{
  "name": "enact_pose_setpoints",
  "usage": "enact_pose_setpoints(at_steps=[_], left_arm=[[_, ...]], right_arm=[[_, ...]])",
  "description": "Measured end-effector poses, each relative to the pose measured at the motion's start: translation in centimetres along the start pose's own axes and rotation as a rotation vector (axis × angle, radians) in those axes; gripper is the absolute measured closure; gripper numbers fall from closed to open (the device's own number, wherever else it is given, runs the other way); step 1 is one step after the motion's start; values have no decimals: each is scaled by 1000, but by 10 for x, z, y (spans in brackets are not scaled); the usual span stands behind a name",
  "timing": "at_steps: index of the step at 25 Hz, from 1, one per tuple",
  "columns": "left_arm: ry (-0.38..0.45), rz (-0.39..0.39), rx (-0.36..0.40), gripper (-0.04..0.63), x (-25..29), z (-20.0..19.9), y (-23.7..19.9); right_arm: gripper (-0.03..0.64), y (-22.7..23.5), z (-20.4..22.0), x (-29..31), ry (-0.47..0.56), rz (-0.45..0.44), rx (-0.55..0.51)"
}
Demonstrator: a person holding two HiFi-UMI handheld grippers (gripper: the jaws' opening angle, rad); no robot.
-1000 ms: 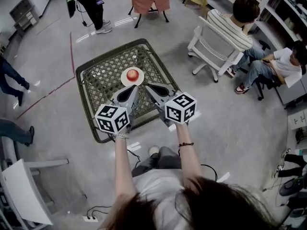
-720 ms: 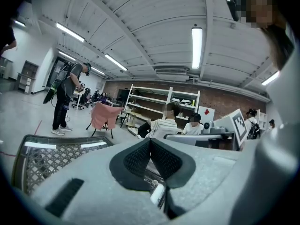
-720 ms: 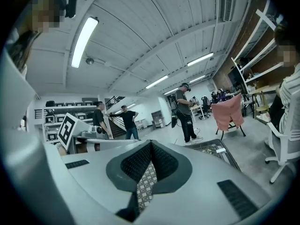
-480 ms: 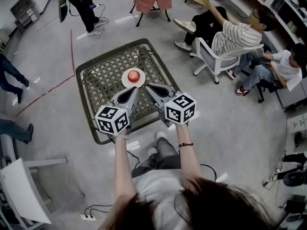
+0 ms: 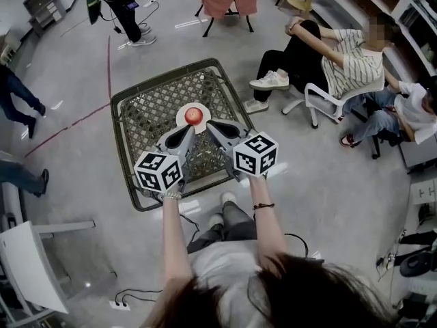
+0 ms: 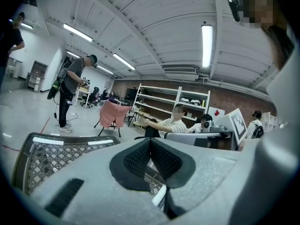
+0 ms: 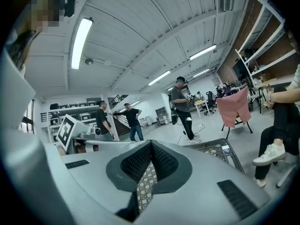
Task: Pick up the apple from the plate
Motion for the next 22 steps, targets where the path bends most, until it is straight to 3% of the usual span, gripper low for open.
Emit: enact_pose_setpoints(at_steps=[16, 22], left_arm=[[-10, -100, -48, 584, 39, 1, -27], [40, -77, -50, 584, 44, 4, -26]], right_arm=[[607, 48, -12, 40, -59, -86, 11], [607, 56, -8, 47, -77, -103, 15]])
Point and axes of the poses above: the fingertips, and each gripper's own axes: x forward along the fingers, y to its right, z out of its underside, the point moved 6 cm from there along -x, backward along the fingers, and after that the axes turned 15 degrees about z, right-handed, at the moved point
